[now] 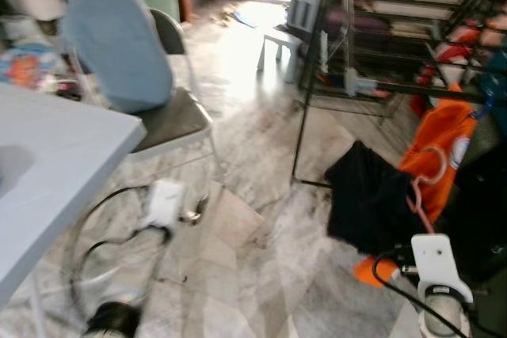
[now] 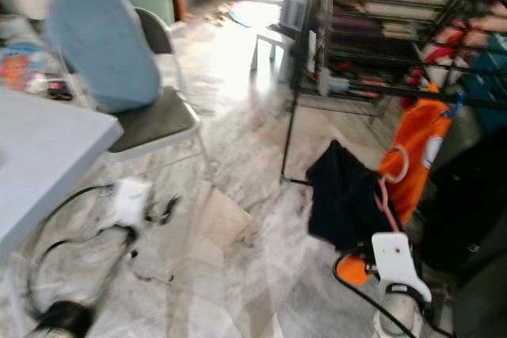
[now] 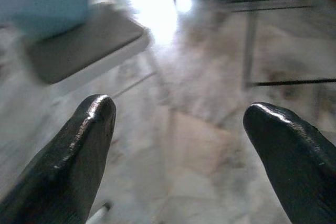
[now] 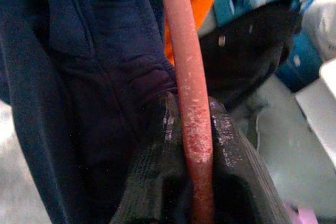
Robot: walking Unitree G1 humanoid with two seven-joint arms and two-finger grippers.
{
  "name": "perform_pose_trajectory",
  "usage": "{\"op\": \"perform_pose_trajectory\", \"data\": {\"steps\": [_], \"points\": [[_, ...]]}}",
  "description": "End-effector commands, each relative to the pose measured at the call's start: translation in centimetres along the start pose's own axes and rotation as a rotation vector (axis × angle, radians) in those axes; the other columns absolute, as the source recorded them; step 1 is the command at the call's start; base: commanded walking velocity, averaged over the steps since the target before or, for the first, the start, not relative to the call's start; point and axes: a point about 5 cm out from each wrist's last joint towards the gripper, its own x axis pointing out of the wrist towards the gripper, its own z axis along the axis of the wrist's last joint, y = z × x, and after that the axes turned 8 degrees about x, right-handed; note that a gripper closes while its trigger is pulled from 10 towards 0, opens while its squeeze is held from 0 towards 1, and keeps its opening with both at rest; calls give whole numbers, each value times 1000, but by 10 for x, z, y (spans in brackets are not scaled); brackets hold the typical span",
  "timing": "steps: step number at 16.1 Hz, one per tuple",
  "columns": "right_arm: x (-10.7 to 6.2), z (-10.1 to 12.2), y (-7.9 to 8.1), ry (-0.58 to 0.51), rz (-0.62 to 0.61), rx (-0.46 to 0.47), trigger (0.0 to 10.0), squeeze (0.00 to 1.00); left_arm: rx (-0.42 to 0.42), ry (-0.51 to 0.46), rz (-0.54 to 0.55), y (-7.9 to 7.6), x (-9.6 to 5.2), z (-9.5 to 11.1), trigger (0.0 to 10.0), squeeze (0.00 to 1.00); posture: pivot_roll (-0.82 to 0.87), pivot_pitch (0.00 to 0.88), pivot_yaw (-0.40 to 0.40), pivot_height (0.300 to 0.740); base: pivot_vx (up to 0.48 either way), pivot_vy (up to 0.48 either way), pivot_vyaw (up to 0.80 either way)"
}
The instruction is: Hang hanger
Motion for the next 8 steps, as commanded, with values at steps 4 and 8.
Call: {"op": "perform_pose_trajectory", "data": {"steps": [4, 8], "points": [[-1, 16, -8, -57, -27, 34, 10000, 0, -17, -60, -18, 2, 0, 20, 10000, 0, 51, 0, -44, 740, 0, 0, 0], [-1, 13, -15, -9, -87, 76, 10000, 0, -49, -68, -69, -9, 8, 32, 10000, 0, 25, 0, -32, 740, 250, 0, 0]]}}
